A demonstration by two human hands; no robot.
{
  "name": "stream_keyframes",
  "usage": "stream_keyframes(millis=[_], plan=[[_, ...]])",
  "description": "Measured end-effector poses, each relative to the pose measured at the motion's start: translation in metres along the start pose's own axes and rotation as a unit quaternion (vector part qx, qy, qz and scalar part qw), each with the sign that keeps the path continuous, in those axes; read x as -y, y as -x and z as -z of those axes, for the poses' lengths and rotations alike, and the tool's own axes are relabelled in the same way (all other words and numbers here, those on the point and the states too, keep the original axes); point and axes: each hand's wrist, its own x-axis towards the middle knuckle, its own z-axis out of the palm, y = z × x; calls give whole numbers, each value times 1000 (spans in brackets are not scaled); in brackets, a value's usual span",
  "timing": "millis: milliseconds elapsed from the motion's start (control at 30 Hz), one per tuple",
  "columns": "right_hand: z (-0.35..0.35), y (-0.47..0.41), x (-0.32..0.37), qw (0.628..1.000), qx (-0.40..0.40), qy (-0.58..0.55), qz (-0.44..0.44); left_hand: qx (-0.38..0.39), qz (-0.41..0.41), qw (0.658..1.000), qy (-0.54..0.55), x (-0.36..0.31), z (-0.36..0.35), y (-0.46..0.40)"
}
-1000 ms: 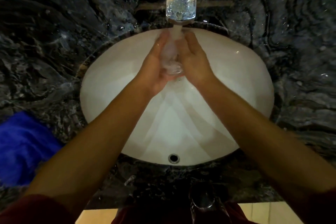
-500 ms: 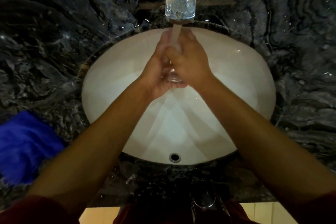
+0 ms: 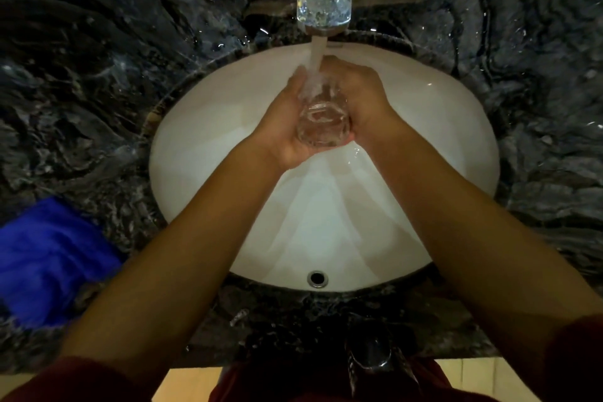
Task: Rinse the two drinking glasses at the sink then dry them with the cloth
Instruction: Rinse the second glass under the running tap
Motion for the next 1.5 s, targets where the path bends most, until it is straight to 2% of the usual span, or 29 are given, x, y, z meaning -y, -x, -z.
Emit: stream_keyframes(millis=[233, 300, 367, 433, 567, 633, 700, 767, 933, 1067, 1233, 1267, 1367, 1433, 1500], plan=[[6, -11, 5, 994, 3, -91, -66, -1, -104, 991, -82, 7, 3, 6], [7, -12, 4, 990, 44, -86, -106, -33, -124, 976, -173, 8, 10, 6], [6, -9, -4, 984, 66, -100, -133, -107, -153, 958, -218, 7, 11, 9], [6, -9, -13, 983, 60, -125, -117, -151, -192, 954, -173, 4, 7, 9], [3, 3, -18, 974, 71, -189, -101, -133, -197, 968, -80, 1, -2, 5], [6, 9, -19, 985, 48, -148, -70, -156, -182, 970, -47, 4, 1, -3], [4, 17, -22, 999, 36, -20, 3, -194, -157, 968, 11, 5, 5, -9], [4, 26, -27, 990, 39, 100, 89, -204, -138, 967, 58, 7, 8, -14], [7, 21, -21, 972, -1, 186, 143, -204, -95, 974, 33, 11, 13, -21], [-2, 9, -8, 974, 21, 182, 133, -194, -94, 976, 30, 4, 14, -19], [0, 7, 0, 986, 151, 44, 49, -195, -104, 973, 69, -3, 12, -18], [-1, 7, 0, 985, 158, 46, 56, -202, -102, 971, 79, -3, 12, -18], [-8, 18, -7, 965, 122, 172, 157, -231, -108, 963, 88, 0, 9, -19], [-12, 24, -9, 923, 49, 292, 247, -242, -123, 961, 59, -2, 7, -19], [-13, 20, -6, 886, 30, 381, 261, -229, -135, 964, 17, -5, 9, -17]])
